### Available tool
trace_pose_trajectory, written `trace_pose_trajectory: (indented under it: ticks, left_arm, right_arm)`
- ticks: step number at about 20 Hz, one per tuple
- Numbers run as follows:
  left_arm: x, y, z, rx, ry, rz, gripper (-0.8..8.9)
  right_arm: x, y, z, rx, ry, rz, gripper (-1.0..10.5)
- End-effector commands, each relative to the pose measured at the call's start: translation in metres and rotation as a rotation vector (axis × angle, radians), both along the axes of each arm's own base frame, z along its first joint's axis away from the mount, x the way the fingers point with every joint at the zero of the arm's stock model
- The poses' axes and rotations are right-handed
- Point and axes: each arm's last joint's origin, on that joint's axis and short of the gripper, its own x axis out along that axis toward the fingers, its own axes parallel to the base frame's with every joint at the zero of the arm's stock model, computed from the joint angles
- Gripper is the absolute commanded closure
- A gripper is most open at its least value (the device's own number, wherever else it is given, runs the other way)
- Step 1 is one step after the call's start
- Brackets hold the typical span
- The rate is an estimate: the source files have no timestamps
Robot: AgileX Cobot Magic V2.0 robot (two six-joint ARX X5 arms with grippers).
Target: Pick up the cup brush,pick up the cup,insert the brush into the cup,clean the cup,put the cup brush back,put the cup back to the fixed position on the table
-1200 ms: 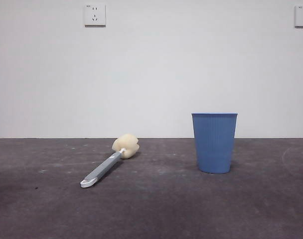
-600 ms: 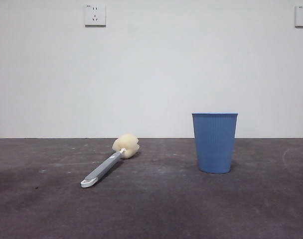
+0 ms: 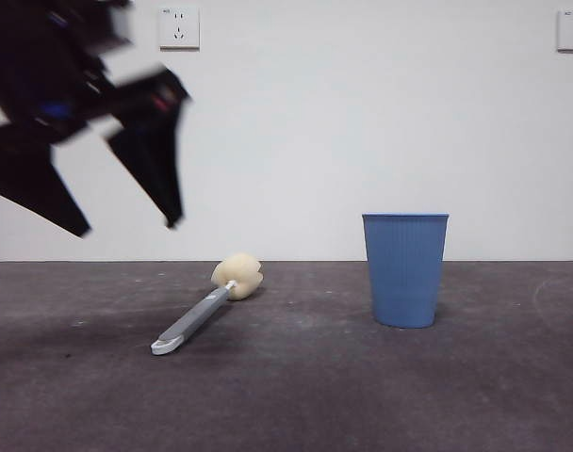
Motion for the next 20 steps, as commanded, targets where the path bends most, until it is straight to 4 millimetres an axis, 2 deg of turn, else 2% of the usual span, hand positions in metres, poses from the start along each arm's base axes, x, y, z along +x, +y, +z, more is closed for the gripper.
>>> trace_pose_trajectory:
  ticks: [1,4,7,11,20]
  left_arm:
    - [0.020,-0.016,-0.013,0.036,0.035,0.013,2.82]
    - [0.042,-0.032,-0.028,0.079,0.075,0.020,2.83]
    - [0.053,-0.040,-0.043,0.095,0.086,0.046,2.84]
    - [0.058,-0.044,-0.056,0.090,0.102,0.073,2.84]
    - [0.059,-0.045,-0.062,0.117,0.100,0.111,2.84]
  right_arm:
    - [0.000,0.000,0.001,0.006,0.000,-0.005,3.8]
    - [0.000,0.000,0.001,0.007,0.002,-0.006,3.8]
    - [0.000,0.000,0.001,0.008,0.003,-0.007,3.8]
    - [0.000,0.000,0.001,0.008,0.003,-0.007,3.8]
    - [0.000,0.000,0.001,0.015,0.011,-0.016,3.8]
